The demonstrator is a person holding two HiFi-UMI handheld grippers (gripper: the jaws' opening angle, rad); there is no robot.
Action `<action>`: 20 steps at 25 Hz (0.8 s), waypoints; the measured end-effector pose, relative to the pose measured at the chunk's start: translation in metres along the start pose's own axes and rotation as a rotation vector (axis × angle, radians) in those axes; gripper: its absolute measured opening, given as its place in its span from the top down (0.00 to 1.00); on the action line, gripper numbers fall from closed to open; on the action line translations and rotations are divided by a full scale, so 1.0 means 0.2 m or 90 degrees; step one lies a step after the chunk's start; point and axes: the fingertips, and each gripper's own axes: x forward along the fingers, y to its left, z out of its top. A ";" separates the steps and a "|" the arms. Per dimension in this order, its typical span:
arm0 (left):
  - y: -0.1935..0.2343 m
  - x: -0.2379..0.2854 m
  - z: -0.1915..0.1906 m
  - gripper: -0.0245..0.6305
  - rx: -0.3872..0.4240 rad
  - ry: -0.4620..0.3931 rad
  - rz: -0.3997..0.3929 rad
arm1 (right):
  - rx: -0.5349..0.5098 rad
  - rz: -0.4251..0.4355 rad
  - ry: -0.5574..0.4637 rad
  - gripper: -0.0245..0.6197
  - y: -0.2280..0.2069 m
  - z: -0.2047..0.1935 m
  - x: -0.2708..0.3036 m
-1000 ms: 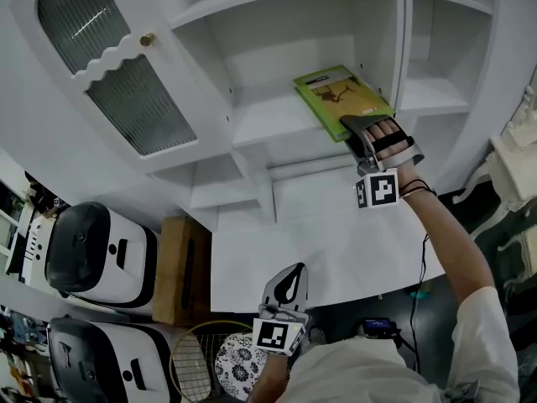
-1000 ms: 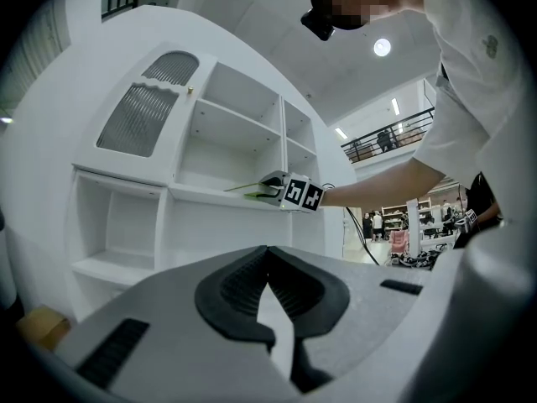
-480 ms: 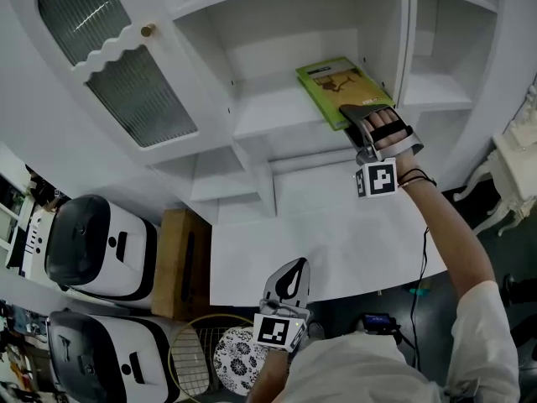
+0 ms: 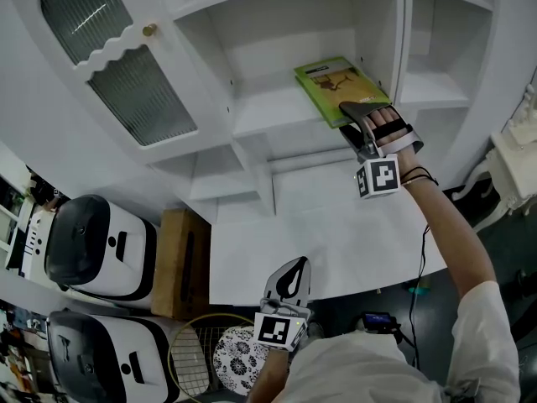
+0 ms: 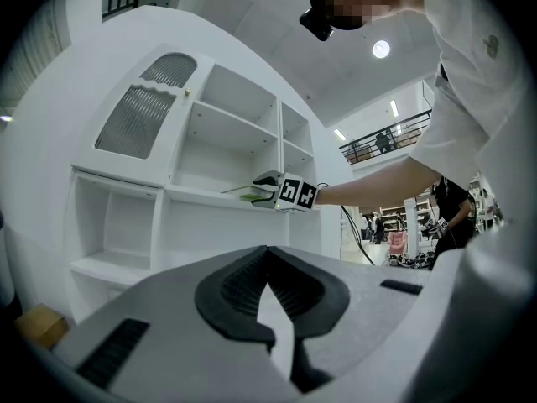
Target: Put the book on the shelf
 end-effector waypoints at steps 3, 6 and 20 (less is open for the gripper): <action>-0.01 -0.01 0.00 0.96 0.002 0.002 -0.001 | -0.004 0.005 -0.003 0.57 0.01 0.00 -0.03; -0.02 -0.02 0.00 0.96 0.000 0.004 0.000 | 0.000 0.006 -0.003 0.57 0.02 0.00 -0.08; -0.14 -0.01 0.03 0.96 0.006 -0.005 -0.038 | 0.077 -0.003 -0.034 0.57 -0.02 0.10 -0.46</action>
